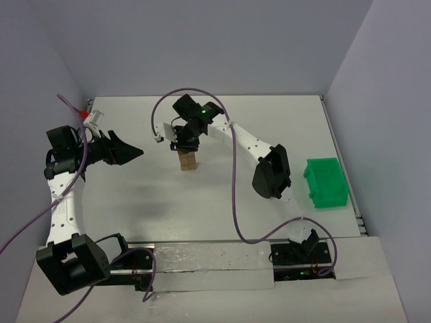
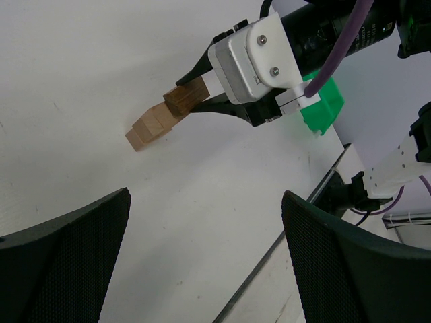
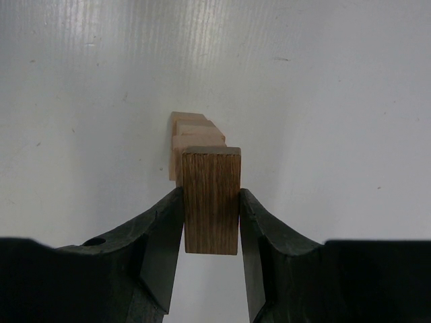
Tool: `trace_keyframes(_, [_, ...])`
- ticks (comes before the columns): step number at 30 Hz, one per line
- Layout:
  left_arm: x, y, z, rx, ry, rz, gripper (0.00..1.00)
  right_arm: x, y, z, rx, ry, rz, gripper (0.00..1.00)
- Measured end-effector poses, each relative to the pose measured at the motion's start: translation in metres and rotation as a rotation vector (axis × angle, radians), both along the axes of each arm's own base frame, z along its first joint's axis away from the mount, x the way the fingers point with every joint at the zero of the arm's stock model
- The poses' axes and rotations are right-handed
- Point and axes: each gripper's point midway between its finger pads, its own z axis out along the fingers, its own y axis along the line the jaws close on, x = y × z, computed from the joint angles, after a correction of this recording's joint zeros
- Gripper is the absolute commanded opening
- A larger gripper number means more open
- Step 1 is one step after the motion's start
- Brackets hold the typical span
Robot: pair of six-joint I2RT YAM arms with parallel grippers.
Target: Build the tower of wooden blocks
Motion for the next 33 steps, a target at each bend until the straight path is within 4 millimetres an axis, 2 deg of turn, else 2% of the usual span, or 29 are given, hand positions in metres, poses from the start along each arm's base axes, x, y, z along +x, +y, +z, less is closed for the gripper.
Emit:
trace_keyframes(2, [0.0,0.0,0.0,-0.001,0.002,0.001,0.99,0.0,0.0,0.0,-0.001,-0.001,-0.003,0.66])
trace_keyframes(6, [0.0,0.0,0.0,-0.002,0.002,0.001,0.99,0.0,-0.001,0.0,-0.002,0.002,-0.012,0.99])
trace_keyframes(14, [0.0,0.0,0.0,-0.002,0.002,0.001,0.99,0.001,-0.001,0.005,0.008,0.0,-0.027,1.0])
trace_keyframes(18, [0.0,0.0,0.0,-0.002,0.003,0.001,0.99,-0.002,-0.001,0.018,0.034,0.001,-0.047,1.0])
trace_keyframes(22, [0.001,0.001,-0.001,0.004,0.005,0.009,0.99,-0.007,-0.003,0.06,0.107,-0.033,-0.077,1.0])
trace_keyframes(26, [0.009,0.009,0.001,0.042,0.013,0.06,0.99,-0.008,-0.015,0.128,0.26,-0.104,-0.17,1.0])
trace_keyframes(29, [0.026,0.025,0.006,0.111,0.006,0.145,0.99,-0.006,-0.049,0.173,0.364,-0.146,-0.323,1.0])
trace_keyframes(30, [0.032,0.031,0.007,0.134,0.009,0.172,0.99,0.001,-0.065,0.189,0.405,-0.164,-0.394,1.0])
trace_keyframes(31, [0.038,0.037,0.007,0.156,0.011,0.198,0.99,0.007,-0.08,0.2,0.441,-0.177,-0.466,1.0])
trace_keyframes(33, [0.047,0.048,0.002,0.202,0.025,0.249,0.99,0.021,-0.12,0.21,0.501,-0.17,-0.633,1.0])
